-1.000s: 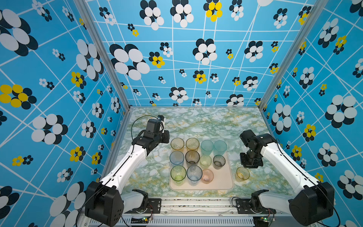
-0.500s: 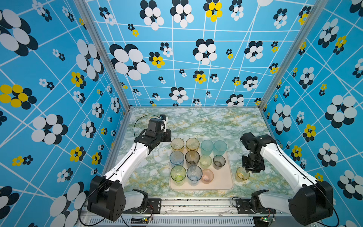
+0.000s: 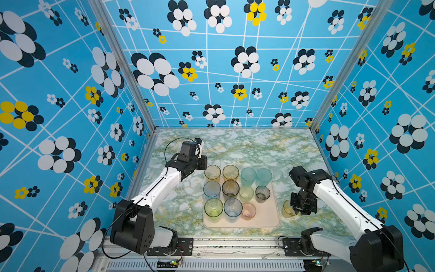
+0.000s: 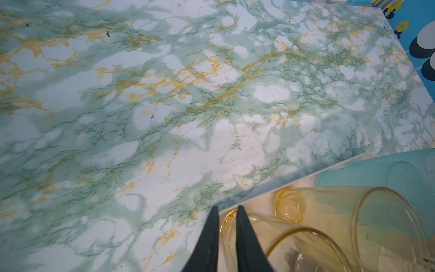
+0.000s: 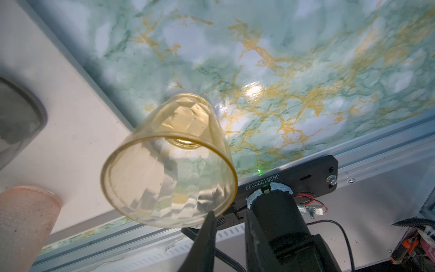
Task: Place the glasses into the tray
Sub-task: Pick up the glass from the bottom-right of the table.
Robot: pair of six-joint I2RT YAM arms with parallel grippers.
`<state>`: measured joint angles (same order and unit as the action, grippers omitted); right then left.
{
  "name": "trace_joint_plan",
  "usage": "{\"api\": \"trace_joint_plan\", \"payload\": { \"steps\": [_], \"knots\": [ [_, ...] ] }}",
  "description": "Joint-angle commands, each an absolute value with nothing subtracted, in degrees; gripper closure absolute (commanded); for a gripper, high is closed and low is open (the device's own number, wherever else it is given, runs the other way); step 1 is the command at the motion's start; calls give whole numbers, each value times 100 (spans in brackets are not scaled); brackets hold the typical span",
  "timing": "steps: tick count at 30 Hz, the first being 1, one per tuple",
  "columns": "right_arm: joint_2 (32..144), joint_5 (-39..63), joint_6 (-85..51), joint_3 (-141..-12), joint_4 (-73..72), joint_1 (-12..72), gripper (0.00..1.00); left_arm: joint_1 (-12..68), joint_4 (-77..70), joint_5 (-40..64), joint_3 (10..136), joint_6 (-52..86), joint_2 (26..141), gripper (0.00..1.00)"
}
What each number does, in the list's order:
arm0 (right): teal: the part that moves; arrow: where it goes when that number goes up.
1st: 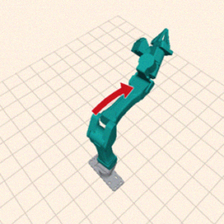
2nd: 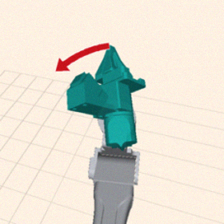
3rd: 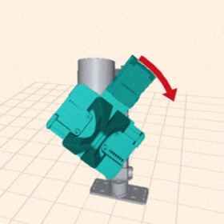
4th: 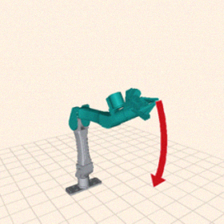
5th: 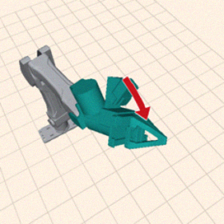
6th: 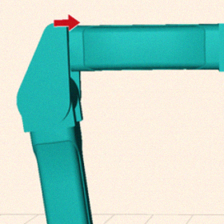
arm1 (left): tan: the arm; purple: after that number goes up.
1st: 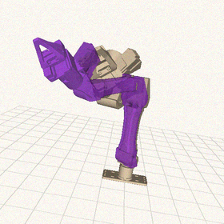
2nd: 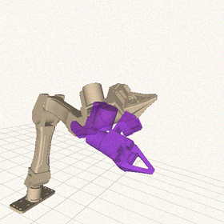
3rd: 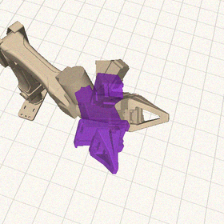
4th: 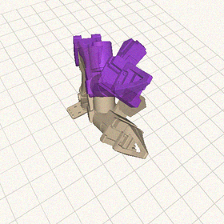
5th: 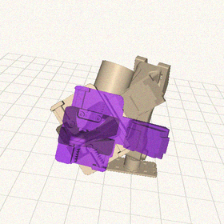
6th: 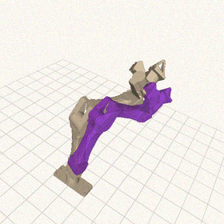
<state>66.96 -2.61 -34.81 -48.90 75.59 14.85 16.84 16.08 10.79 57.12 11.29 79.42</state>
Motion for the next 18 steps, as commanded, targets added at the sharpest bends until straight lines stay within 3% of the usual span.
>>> {"api": "trace_joint_plan", "payload": {
  "steps": [1,18],
  "knots": [
    [6628,-189,-3686,-4761,7363,1459,76,1642,1485,1160,5930,1063,7981,83],
    [6486,-227,-3858,-4445,7117,1449,78,1596,1563,1169,5994,1002,8016,83]
  ]
}}
